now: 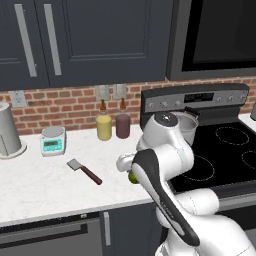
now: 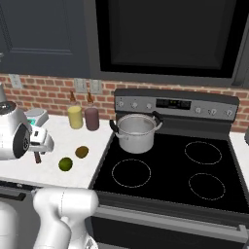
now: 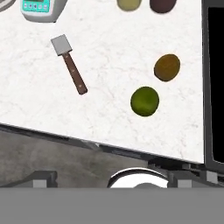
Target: Put the lime and avocado in the pot. Retrieve the spatula and lightly stir the vegetables in the pot.
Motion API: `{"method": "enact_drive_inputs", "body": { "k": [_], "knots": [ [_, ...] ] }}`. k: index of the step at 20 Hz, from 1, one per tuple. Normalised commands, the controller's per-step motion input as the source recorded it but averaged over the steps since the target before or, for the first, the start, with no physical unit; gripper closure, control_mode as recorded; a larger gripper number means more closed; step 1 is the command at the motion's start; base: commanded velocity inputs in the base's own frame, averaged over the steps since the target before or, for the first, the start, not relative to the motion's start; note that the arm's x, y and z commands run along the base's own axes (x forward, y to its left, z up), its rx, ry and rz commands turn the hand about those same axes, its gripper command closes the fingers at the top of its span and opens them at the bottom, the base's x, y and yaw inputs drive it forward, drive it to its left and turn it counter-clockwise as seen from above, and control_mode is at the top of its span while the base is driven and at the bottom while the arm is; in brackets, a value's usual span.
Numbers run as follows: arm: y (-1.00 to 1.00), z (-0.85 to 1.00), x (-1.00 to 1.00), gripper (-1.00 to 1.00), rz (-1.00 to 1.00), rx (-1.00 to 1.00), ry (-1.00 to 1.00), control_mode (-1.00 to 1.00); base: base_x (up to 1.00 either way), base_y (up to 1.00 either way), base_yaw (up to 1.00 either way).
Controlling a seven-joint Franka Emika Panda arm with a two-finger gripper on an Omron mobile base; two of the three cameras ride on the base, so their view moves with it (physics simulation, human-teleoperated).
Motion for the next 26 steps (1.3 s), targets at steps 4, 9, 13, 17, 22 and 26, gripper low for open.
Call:
{"method": "enact_drive_inputs", "body": {
  "k": [4,9,13,17,22,26],
  "knots": [
    [-0.55,-0.29,0.34,-1.00,-0.03,0.00,0.12,-1.00,0.00,0.00,0.00],
    [-0.06,-0.33,0.46,-1.00,-0.27,0.00,0.03,-1.00,0.00,0.00,0.00],
    [0.00,-0.45,0.41,-1.00,-0.23,0.00,0.02,-1.00,0.00,0.00,0.00],
    [-0.15,-0.38,0.20,-1.00,0.00,0.00,0.03,-1.00,0.00,0.00,0.00],
    [-0.20,-0.33,0.24,-1.00,0.02,0.00,0.07,-1.00,0.00,0.00,0.00],
    [-0.08,-0.21,0.20,-1.00,0.00,0.00,0.01,-1.00,0.00,0.00,0.00]
  ]
}}
